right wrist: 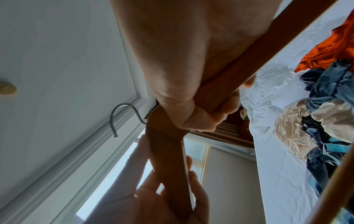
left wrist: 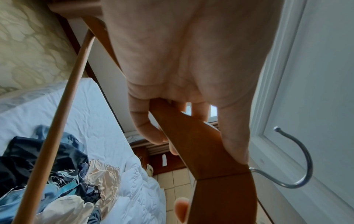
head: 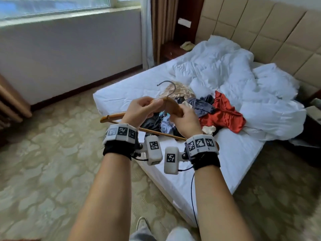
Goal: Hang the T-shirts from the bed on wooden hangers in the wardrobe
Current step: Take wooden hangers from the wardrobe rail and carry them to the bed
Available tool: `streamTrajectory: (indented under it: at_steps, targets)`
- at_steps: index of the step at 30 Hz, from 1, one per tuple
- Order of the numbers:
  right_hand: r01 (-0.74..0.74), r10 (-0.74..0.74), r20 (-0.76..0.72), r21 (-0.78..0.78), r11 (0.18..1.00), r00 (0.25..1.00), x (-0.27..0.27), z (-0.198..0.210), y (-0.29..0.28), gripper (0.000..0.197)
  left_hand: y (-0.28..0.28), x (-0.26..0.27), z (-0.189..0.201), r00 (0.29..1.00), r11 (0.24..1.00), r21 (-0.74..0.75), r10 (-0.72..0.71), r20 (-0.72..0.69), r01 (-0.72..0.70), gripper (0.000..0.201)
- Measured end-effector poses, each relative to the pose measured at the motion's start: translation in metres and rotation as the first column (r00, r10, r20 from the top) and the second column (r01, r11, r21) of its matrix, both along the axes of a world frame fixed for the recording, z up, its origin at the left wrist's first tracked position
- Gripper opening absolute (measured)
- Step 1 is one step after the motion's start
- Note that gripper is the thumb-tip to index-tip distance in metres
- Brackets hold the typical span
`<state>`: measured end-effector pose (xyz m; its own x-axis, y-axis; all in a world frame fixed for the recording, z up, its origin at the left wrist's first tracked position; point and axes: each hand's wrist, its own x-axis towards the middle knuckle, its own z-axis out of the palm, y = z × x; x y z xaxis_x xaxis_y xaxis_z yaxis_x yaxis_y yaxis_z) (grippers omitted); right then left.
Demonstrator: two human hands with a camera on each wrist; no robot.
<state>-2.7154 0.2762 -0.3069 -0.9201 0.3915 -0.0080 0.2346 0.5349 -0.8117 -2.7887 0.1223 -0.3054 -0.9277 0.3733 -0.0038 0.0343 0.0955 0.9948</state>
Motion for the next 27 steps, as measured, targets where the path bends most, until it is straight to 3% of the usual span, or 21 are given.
streamTrajectory:
  at_steps: [5,12,15,19,24,27]
  targets:
    - [0.071,-0.070,0.011,-0.044,0.997,0.997,-0.050,-0.008,0.021,0.022,0.028,-0.068,-0.010,0.994,0.995,0.009,-0.102,0.039,0.102,0.022]
    - [0.171,-0.169,0.074,-0.019,0.985,0.983,-0.132,-0.030,0.082,0.019,0.093,-0.158,-0.030,0.977,0.981,0.015,-0.192,0.090,0.191,0.020]
    - [0.165,-0.163,0.101,-0.012,0.986,0.981,-0.161,-0.042,0.108,0.017,0.117,-0.188,-0.041,0.968,0.977,0.013,-0.213,0.133,0.214,0.030]
    - [0.182,-0.171,0.163,-0.060,0.981,0.972,-0.216,-0.055,0.149,0.017,0.159,-0.241,-0.046,0.953,0.970,0.009,-0.238,0.188,0.241,0.019]
    - [0.179,-0.152,0.191,-0.133,0.975,0.970,-0.276,-0.070,0.190,0.013,0.198,-0.307,-0.056,0.950,0.962,-0.082,-0.238,0.203,0.259,0.036]
    - [0.155,-0.114,0.218,-0.182,0.971,0.969,-0.298,-0.069,0.206,0.012,0.215,-0.338,-0.068,0.925,0.939,-0.086,-0.309,0.222,0.334,0.033]
